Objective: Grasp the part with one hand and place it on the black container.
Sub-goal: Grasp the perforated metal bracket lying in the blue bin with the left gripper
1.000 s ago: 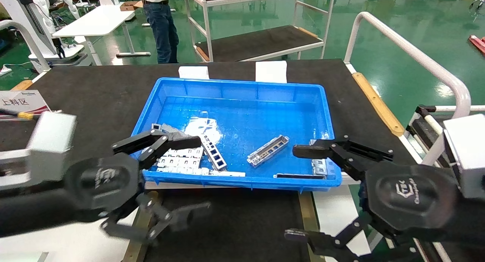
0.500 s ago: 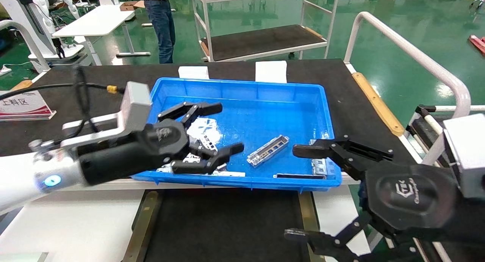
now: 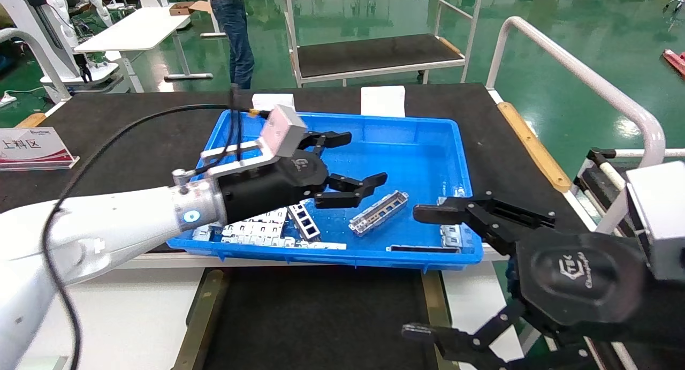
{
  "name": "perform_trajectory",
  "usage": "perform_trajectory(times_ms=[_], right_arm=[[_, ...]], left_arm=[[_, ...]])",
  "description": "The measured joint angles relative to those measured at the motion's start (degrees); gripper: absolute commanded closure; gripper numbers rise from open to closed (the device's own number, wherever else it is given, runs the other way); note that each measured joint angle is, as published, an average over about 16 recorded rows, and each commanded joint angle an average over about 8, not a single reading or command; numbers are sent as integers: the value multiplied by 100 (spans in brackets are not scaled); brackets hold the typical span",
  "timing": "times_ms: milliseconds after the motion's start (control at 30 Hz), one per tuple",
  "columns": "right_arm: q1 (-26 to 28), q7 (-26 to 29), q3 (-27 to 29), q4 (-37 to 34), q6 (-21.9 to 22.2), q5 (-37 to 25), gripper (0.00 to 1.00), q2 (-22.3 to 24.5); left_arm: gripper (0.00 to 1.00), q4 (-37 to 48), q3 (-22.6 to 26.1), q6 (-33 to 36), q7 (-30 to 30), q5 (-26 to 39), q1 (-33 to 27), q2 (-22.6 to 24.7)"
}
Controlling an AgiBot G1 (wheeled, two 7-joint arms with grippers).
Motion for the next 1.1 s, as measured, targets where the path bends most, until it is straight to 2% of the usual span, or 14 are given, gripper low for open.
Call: perform_trajectory(times_ms=[233, 433, 933, 1033, 1067, 1100], right_arm=[[0, 0, 0, 0, 0, 0, 0, 0], [0, 0, 0, 0, 0, 0, 0, 0], [0, 0, -1, 0, 0, 1, 0, 0], [0, 0, -1, 0, 0, 1, 3, 0], [0, 0, -1, 0, 0, 1, 7, 0], [0, 0, -1, 0, 0, 1, 14, 0]], left_arm=[[0, 975, 192, -397, 497, 247, -334, 562], [0, 1416, 423, -754, 694, 232, -412, 827], [0, 1261, 1491, -1645, 383, -316, -190, 914], [0, 1214, 1724, -1799, 298, -435, -168, 912], [0, 1203, 1798, -1848, 272, -473, -164, 911], [0, 1193, 1872, -1895, 248, -510, -162, 910]])
